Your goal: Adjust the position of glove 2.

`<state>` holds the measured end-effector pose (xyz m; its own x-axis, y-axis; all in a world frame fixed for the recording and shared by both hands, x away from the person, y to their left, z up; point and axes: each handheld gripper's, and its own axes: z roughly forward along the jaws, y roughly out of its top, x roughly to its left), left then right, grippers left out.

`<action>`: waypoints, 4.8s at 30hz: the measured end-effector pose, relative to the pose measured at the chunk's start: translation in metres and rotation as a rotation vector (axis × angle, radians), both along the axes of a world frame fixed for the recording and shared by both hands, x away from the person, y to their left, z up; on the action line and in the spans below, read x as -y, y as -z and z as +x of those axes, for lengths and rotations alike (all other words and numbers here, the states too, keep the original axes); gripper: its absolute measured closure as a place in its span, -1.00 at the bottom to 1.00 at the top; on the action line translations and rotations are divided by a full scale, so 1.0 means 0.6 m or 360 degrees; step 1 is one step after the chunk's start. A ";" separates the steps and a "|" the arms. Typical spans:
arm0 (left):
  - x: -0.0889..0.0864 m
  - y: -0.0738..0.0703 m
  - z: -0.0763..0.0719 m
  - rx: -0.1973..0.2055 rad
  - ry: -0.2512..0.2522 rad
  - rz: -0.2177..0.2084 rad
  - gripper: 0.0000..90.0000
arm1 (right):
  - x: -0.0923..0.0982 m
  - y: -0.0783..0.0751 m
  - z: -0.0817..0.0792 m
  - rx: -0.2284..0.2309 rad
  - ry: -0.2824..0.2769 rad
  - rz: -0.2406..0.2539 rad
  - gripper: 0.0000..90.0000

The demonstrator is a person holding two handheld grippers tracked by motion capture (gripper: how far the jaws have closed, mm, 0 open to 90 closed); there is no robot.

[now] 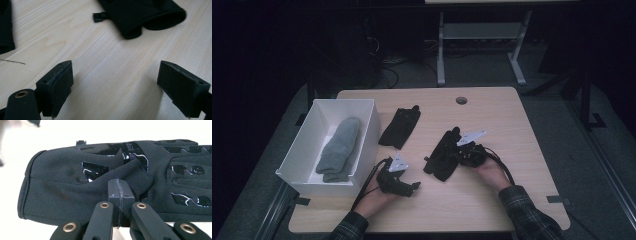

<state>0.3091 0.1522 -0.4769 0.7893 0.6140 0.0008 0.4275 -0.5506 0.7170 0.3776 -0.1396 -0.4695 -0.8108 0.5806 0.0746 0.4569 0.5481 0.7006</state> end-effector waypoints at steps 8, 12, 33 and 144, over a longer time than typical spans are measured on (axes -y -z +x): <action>-0.001 0.000 0.001 0.0001 0.0010 0.0001 -0.72 | 0.024 -0.002 -0.023 -0.0037 -0.0036 -0.0004 1.00; -0.001 0.000 0.001 0.0001 0.0013 0.0001 -0.72 | 0.042 -0.006 -0.039 -0.0068 -0.0048 -0.0029 1.00; 0.000 0.000 0.004 0.0005 -0.0010 -0.0004 -0.72 | 0.147 -0.013 -0.096 -0.0145 0.0063 -0.0069 1.00; 0.025 -0.027 0.170 -0.0192 -0.0328 -0.0021 0.99 | 0.238 0.021 -0.108 0.0078 0.0420 -0.0003 -0.70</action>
<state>0.4109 0.1370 -0.4607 0.6413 0.7613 -0.0951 0.6130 -0.4339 0.6602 0.3128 -0.2825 -0.4823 -0.6337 0.7727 0.0374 0.5498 0.4158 0.7245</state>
